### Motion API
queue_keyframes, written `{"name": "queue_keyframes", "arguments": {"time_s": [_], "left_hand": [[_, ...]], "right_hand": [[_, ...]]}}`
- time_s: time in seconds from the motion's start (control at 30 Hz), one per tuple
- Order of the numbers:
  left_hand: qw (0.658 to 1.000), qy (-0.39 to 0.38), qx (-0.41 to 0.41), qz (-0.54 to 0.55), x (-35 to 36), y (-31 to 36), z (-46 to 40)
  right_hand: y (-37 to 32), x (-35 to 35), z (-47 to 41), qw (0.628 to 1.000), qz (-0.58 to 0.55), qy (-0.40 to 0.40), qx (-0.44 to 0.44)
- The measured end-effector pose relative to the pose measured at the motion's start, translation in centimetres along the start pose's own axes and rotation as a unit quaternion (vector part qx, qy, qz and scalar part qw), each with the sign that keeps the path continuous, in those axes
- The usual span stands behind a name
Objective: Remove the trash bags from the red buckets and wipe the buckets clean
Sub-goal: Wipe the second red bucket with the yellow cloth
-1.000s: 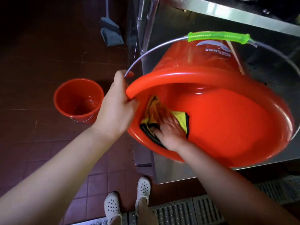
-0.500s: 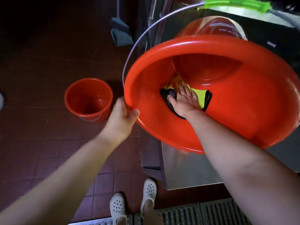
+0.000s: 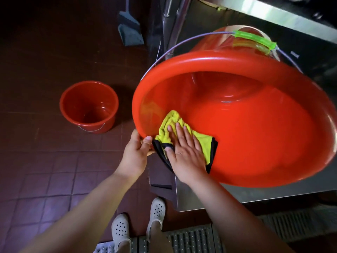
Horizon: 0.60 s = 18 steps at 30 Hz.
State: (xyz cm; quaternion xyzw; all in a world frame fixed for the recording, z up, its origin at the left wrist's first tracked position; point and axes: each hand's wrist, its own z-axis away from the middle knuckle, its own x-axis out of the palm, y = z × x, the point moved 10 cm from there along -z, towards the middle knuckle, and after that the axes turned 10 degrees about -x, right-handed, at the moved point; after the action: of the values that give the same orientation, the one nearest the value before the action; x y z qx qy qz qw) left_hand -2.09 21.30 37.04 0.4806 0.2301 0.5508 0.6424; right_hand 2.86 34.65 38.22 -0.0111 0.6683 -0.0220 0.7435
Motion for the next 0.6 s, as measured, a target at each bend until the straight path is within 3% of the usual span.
{"name": "queue_keyframes", "arguments": {"time_s": [0.23, 0.5, 0.6], "left_hand": [[0.998, -0.018, 0.053, -0.042, -0.4, 3.4, -0.6], [0.993, 0.050, 0.054, -0.087, -1.3, 2.6, -0.7], [0.999, -0.019, -0.014, -0.048, 1.3, -1.3, -0.6]], "right_hand": [[7.7, -0.3, -5.1, 0.995, 0.008, -0.022, 0.101], [14.5, -0.3, -8.4, 0.970, 0.012, -0.074, 0.229], [14.1, -0.3, -8.5, 0.971, -0.003, -0.069, 0.229]]}}
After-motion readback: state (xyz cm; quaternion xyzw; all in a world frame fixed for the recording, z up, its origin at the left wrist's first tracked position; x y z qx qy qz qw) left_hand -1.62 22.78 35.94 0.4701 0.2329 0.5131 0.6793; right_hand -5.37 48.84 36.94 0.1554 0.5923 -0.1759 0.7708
